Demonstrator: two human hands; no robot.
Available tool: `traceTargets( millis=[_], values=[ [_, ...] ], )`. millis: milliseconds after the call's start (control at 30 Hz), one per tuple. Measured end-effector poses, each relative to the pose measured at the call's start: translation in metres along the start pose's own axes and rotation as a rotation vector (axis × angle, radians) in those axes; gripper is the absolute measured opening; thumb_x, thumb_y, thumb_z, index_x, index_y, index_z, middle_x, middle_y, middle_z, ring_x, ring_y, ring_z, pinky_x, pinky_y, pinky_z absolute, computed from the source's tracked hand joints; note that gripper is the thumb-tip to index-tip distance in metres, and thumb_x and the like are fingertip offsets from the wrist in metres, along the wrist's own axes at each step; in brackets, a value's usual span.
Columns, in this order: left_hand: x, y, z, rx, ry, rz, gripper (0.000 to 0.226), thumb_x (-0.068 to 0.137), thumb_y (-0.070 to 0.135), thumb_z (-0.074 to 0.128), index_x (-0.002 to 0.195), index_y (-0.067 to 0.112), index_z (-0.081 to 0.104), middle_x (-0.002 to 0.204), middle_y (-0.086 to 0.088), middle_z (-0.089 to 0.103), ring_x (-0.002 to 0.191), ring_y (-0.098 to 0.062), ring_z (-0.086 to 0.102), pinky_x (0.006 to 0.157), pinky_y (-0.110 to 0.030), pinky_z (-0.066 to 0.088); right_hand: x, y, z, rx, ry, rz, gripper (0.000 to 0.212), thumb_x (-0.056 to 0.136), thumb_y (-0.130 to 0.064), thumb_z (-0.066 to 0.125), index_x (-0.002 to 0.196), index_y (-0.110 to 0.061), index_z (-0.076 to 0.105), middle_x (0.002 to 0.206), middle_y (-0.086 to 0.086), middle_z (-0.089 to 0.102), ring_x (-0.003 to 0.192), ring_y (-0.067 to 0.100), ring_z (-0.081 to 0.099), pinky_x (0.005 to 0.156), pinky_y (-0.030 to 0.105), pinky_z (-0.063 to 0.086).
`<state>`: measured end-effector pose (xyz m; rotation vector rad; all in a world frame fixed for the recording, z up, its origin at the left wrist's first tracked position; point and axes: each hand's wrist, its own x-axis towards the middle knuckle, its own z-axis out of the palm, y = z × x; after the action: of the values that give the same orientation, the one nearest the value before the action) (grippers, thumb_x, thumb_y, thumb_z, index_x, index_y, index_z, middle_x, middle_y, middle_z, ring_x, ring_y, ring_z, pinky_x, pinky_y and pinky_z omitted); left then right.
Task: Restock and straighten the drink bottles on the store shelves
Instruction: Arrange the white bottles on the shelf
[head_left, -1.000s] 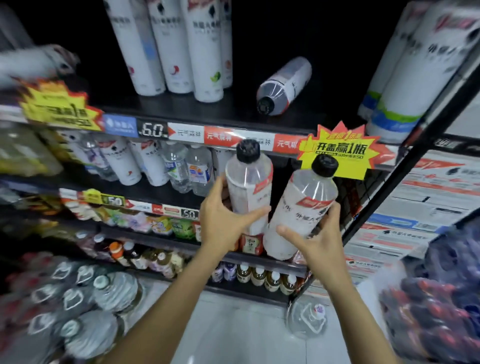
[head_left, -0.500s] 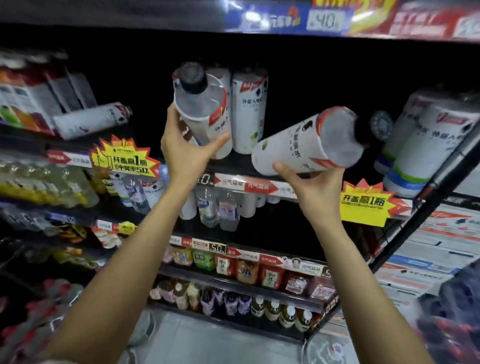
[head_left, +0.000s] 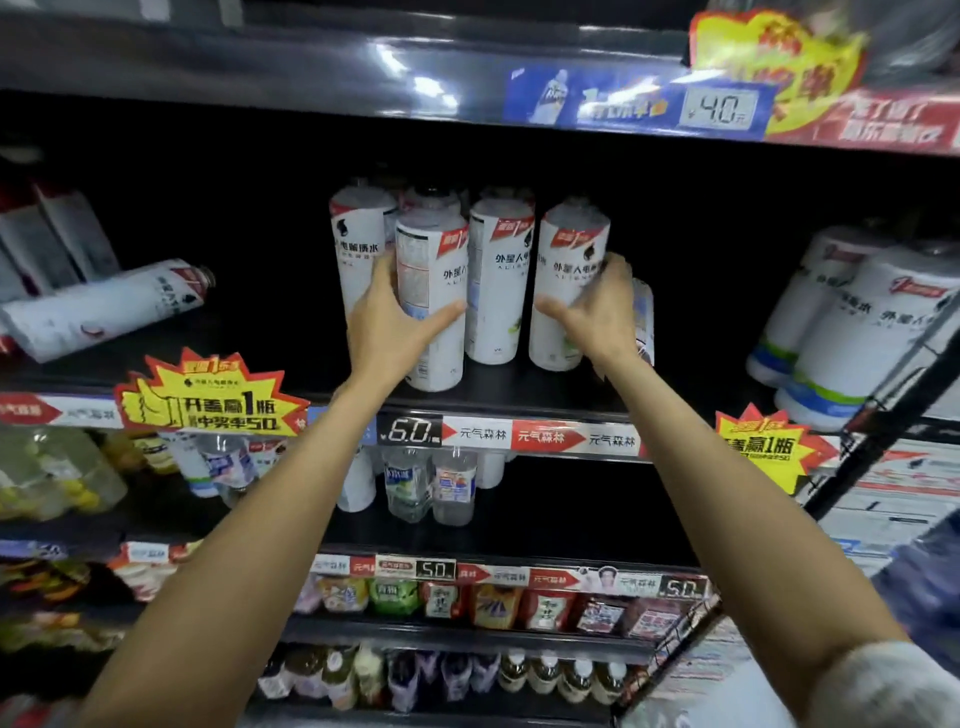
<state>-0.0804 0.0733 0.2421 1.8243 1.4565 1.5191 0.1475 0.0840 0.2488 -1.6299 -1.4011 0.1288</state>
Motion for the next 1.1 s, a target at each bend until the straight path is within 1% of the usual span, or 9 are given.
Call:
traceTargets(
  millis=[100, 167, 400, 533, 667, 767, 833, 967, 1100],
  values=[
    [0.007, -0.005, 0.010, -0.034, -0.011, 0.032, 0.085, 0.071, 0.044, 0.081, 0.141, 0.018, 0.040, 0.134, -0.002, 0.055, 0.120, -0.016, 0.055, 0.102, -0.032, 0.045, 0.007, -0.010, -0.001, -0.080, -0.020, 0.030, 0.085, 0.062, -0.058, 0.076, 0.124, -0.007, 0.048, 0.123, 0.010, 0.057, 0.113, 0.027, 0.055, 0.094, 0.037, 0.045],
    [0.008, -0.005, 0.016, 0.007, -0.010, 0.050, 0.086, 0.073, 0.043, 0.080, 0.143, 0.016, 0.039, 0.138, -0.006, 0.046, 0.124, -0.020, 0.049, 0.102, -0.027, 0.038, 0.016, -0.008, -0.001, -0.213, -0.041, 0.047, 0.077, 0.073, -0.051, 0.075, 0.128, -0.005, 0.045, 0.127, 0.010, 0.055, 0.118, 0.030, 0.051, 0.099, 0.037, 0.036],
    [0.014, -0.005, 0.026, 0.048, 0.001, 0.060, 0.090, 0.073, 0.042, 0.080, 0.145, 0.013, 0.035, 0.137, -0.011, 0.040, 0.126, -0.025, 0.045, 0.100, -0.029, 0.036, 0.041, -0.014, 0.014, -0.254, -0.012, 0.122, 0.089, 0.078, -0.033, 0.077, 0.143, -0.003, 0.025, 0.142, 0.017, 0.043, 0.127, 0.036, 0.046, 0.100, 0.043, 0.041],
    [0.016, -0.005, 0.027, 0.050, -0.016, 0.066, 0.089, 0.073, 0.040, 0.080, 0.145, 0.012, 0.035, 0.138, -0.011, 0.040, 0.127, -0.025, 0.043, 0.099, -0.027, 0.034, 0.045, -0.014, 0.022, -0.302, -0.014, 0.126, 0.067, 0.089, -0.013, 0.065, 0.142, -0.002, 0.026, 0.146, 0.022, 0.027, 0.123, 0.042, 0.046, 0.097, 0.043, 0.041],
    [0.014, -0.009, 0.029, 0.002, -0.029, 0.054, 0.089, 0.075, 0.039, 0.079, 0.146, 0.012, 0.033, 0.139, -0.010, 0.039, 0.128, -0.024, 0.044, 0.102, -0.027, 0.033, 0.037, -0.004, 0.020, -0.281, -0.058, 0.041, 0.064, 0.094, -0.009, 0.054, 0.148, -0.002, 0.020, 0.148, 0.023, 0.020, 0.128, 0.039, 0.040, 0.105, 0.037, 0.036],
    [0.007, -0.005, 0.034, -0.026, -0.003, 0.029, 0.089, 0.080, 0.037, 0.075, 0.149, 0.011, 0.026, 0.145, -0.009, 0.036, 0.133, -0.023, 0.039, 0.103, -0.023, 0.030, 0.017, 0.000, 0.008, -0.276, -0.020, -0.087, 0.063, 0.092, -0.011, 0.057, 0.146, -0.001, 0.027, 0.148, 0.022, 0.026, 0.132, 0.036, 0.037, 0.108, 0.035, 0.032],
    [-0.002, -0.002, 0.037, -0.010, 0.013, 0.007, 0.088, 0.084, 0.035, 0.071, 0.151, 0.010, 0.020, 0.151, -0.009, 0.032, 0.138, -0.024, 0.034, 0.109, -0.031, 0.030, -0.002, 0.001, -0.001, -0.267, 0.005, -0.168, 0.057, 0.091, -0.012, 0.058, 0.143, 0.000, 0.035, 0.146, 0.020, 0.036, 0.132, 0.034, 0.038, 0.109, 0.034, 0.030],
    [-0.032, 0.005, 0.042, 0.071, -0.004, -0.026, 0.080, 0.093, 0.030, 0.060, 0.152, 0.007, 0.012, 0.158, -0.010, 0.019, 0.144, -0.024, 0.022, 0.117, -0.040, 0.023, -0.045, -0.002, -0.023, -0.264, 0.035, -0.305, 0.045, 0.093, -0.016, 0.055, 0.136, -0.008, 0.045, 0.131, 0.011, 0.054, 0.123, 0.027, 0.045, 0.093, 0.025, 0.031],
    [-0.084, 0.018, 0.033, 0.054, 0.061, 0.051, 0.054, 0.095, 0.028, 0.054, 0.144, 0.013, 0.037, 0.144, -0.007, 0.043, 0.133, -0.024, 0.039, 0.109, -0.036, 0.030, -0.104, 0.000, -0.048, -0.268, 0.073, -0.467, 0.031, 0.095, -0.023, 0.051, 0.125, -0.014, 0.055, 0.101, 0.001, 0.069, 0.092, 0.024, 0.063, 0.065, 0.027, 0.039]
  ],
)
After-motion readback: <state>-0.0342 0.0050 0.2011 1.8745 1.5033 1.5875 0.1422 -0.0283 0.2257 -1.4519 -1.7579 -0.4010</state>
